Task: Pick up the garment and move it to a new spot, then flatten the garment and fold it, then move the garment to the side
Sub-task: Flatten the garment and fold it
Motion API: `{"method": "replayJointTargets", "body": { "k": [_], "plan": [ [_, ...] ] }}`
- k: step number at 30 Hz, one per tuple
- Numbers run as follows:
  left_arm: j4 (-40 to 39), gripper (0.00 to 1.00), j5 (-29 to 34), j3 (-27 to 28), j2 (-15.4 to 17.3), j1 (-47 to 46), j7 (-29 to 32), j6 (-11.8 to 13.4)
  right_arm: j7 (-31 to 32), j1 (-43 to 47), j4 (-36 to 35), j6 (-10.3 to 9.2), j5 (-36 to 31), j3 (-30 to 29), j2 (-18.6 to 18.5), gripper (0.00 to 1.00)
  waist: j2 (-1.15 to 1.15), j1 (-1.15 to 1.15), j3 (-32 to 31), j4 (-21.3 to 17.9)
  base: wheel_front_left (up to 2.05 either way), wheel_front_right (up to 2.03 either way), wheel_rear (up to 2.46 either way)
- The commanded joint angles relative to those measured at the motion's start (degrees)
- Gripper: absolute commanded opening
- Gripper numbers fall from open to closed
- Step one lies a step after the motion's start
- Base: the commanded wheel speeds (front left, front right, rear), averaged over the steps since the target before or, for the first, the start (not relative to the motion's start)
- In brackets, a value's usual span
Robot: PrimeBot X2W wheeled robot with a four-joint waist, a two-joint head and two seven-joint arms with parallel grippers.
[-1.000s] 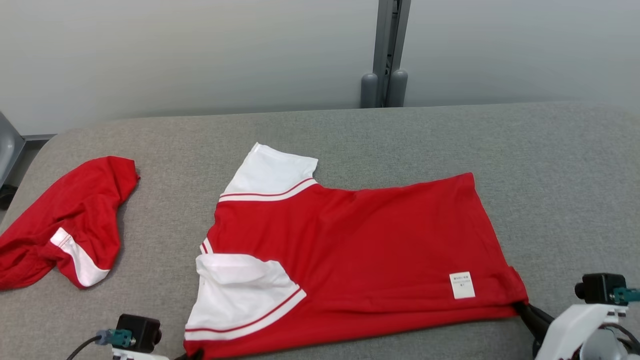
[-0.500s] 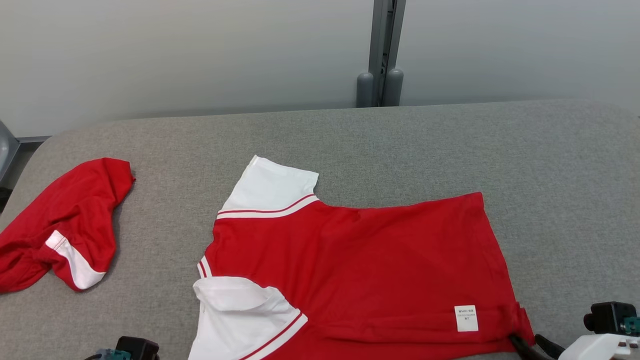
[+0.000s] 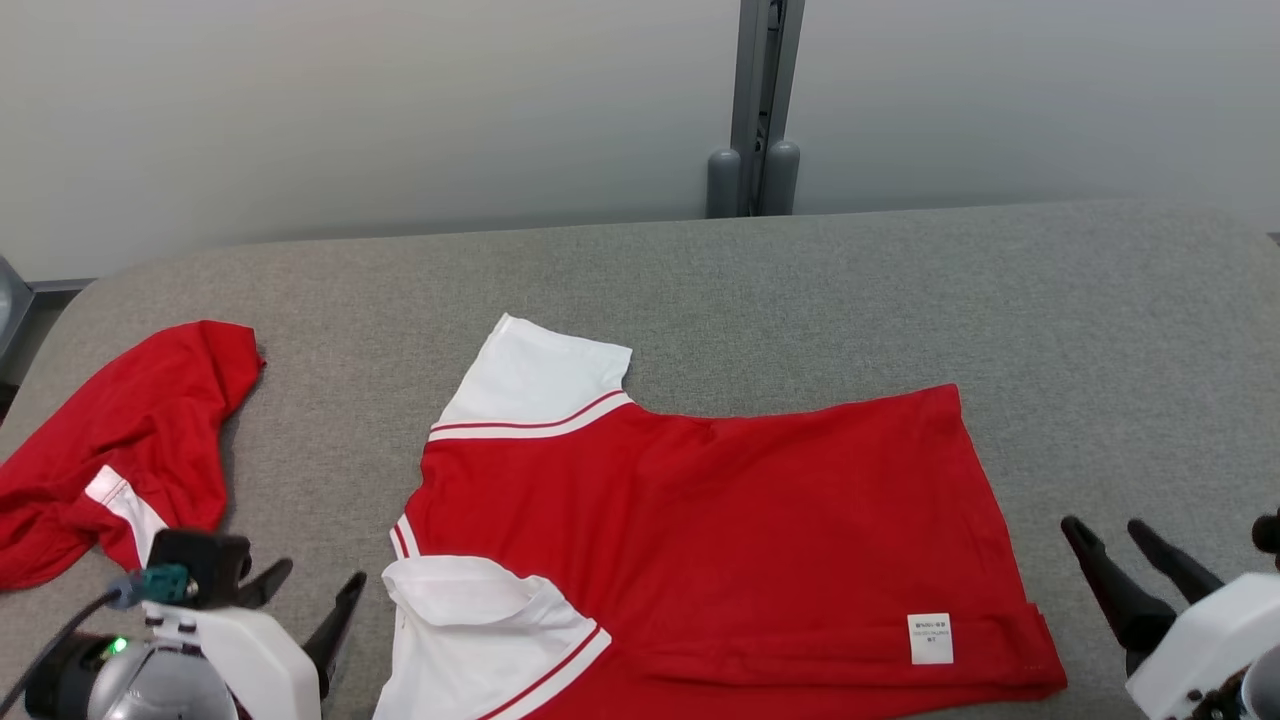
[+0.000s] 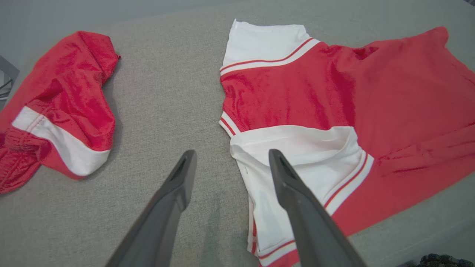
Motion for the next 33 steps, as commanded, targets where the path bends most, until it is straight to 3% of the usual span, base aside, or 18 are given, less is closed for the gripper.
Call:
{"method": "replayJointTargets", "body": {
  "k": [1,7,15,22,27,33],
  "plan": [
    [0.43,1.00,0.66,0.50,-0.02,-2.61,0.22,-0.51,-1.54,-2.26,0.46,0.00,-1.56,-0.08,0.54,1.00,0.00,0.00,0.79,-0.23,0.00,0.00,0.00],
    [4.44,1.00,1.04,1.00,-1.68,-11.27,0.70,-4.37,-3.84,-10.04,5.45,0.00,-4.38,1.32,1.55,1.00,0.00,0.00,4.69,-1.24,0.00,0.00,0.00],
    [15.23,1.00,-2.19,2.12,-5.18,-26.51,3.13,-13.98,-7.03,-24.25,16.01,0.01,-7.26,2.79,4.00,1.00,0.00,0.00,12.93,-3.12,0.00,0.00,0.00],
    [25.80,1.00,-1.00,-0.69,-6.45,-39.41,8.34,-21.79,-7.41,-35.08,26.51,0.00,-7.32,4.58,4.73,1.00,0.00,0.00,19.07,-4.79,0.00,0.00,0.00],
    [32.40,1.00,-2.11,-2.89,-7.16,-46.16,11.63,-24.21,-6.23,-41.11,31.10,0.00,-6.01,8.15,5.22,1.00,0.00,0.00,22.44,-6.51,0.00,0.00,0.00],
    [36.29,1.00,-5.19,-5.85,-7.12,-51.43,12.84,-24.73,-5.82,-45.34,33.70,0.00,-4.24,12.79,5.70,1.00,0.00,0.00,25.51,-8.70,0.00,0.00,0.00]
  ]
}}
